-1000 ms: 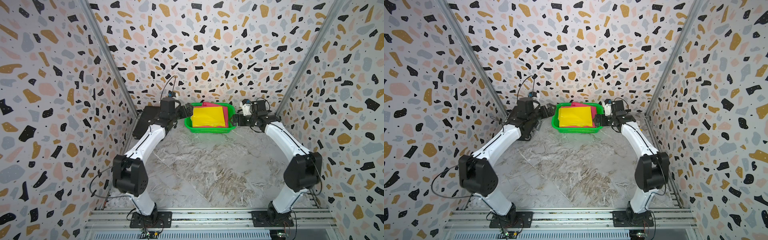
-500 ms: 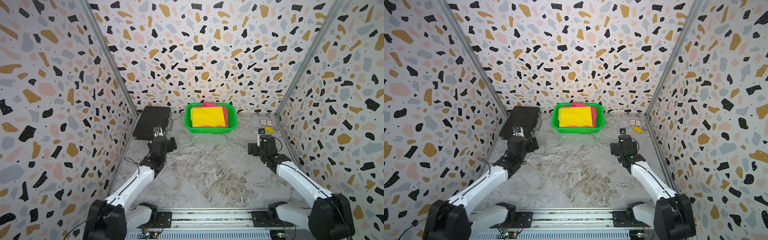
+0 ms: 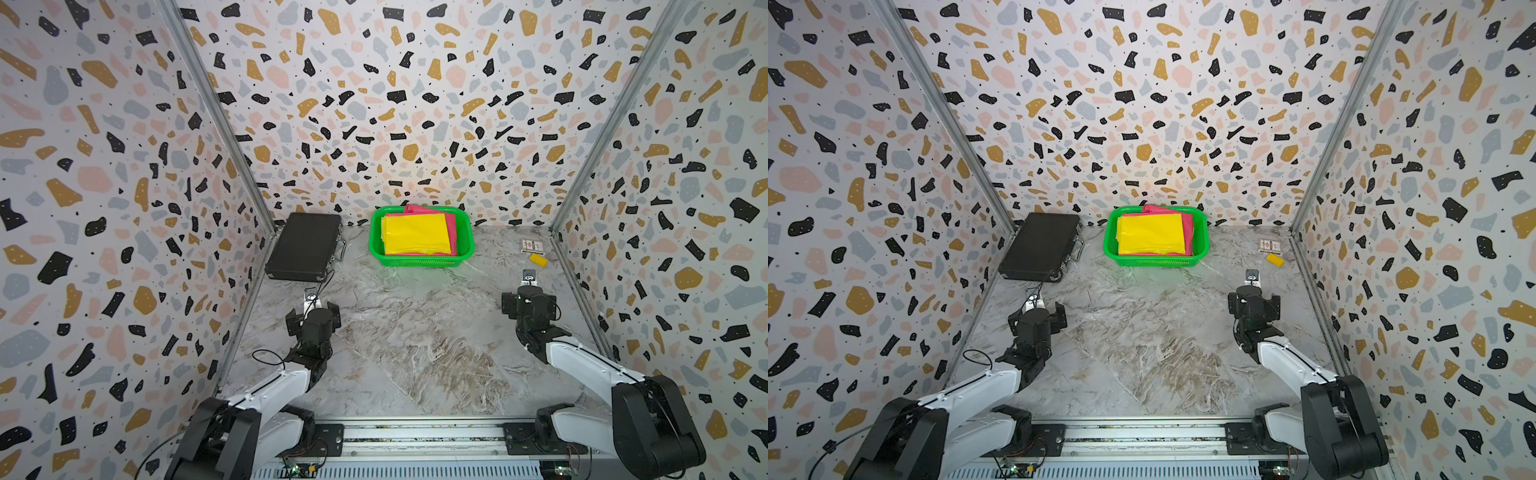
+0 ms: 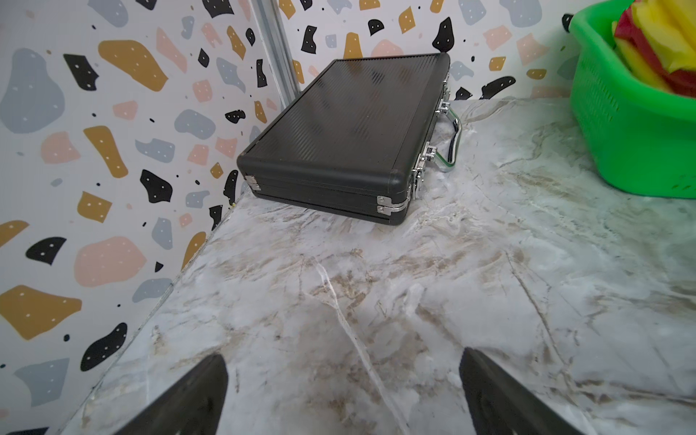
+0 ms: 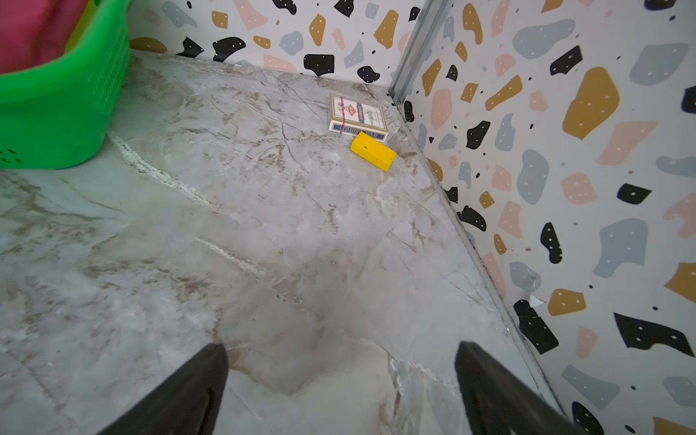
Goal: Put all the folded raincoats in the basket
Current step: Reset both arms
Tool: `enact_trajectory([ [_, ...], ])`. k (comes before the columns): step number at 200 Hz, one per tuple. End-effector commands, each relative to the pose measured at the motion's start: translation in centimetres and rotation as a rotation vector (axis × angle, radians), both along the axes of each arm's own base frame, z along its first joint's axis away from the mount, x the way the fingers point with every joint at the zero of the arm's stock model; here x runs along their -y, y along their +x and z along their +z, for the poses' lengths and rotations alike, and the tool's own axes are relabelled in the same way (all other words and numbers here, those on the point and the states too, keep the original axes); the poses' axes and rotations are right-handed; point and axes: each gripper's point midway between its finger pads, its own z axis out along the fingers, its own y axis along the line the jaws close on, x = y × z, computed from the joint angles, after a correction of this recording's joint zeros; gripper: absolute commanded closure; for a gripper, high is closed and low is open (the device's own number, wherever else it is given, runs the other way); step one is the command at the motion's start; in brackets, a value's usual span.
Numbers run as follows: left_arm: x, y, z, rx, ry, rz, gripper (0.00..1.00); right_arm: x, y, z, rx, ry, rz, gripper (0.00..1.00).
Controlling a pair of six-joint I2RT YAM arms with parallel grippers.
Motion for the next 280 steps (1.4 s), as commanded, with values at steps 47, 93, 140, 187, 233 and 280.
enact_trajectory([
  [47, 1.7, 2.9, 1.9, 0.032, 0.067, -0.097, 0.00, -0.1, 0.6, -0.8, 0.099, -0.025, 0.026, 0.00],
  [93, 2.5, 3.1, 0.5, 0.075, 0.086, -0.170, 0.01, 0.1, 0.6, -0.7, 0.140, -0.054, 0.038, 0.00],
  [140, 1.4, 4.3, -0.9, 0.044, 0.016, -0.157, 0.01, 0.4, 0.6, -0.9, 0.141, -0.030, 0.054, 0.00],
  [187, 1.1, 4.7, -1.1, 0.042, -0.028, -0.180, 0.00, 0.5, 2.1, -3.2, 0.205, -0.008, 0.120, 0.00],
  [233, 1.2, 4.7, -1.0, 0.043, -0.028, -0.183, 0.00, 0.6, 2.7, -3.9, 0.136, 0.047, 0.138, 0.00],
  [280, 1.2, 4.7, -1.1, 0.042, -0.027, -0.185, 0.00, 0.9, 2.7, -4.0, 0.121, 0.059, 0.121, 0.00],
])
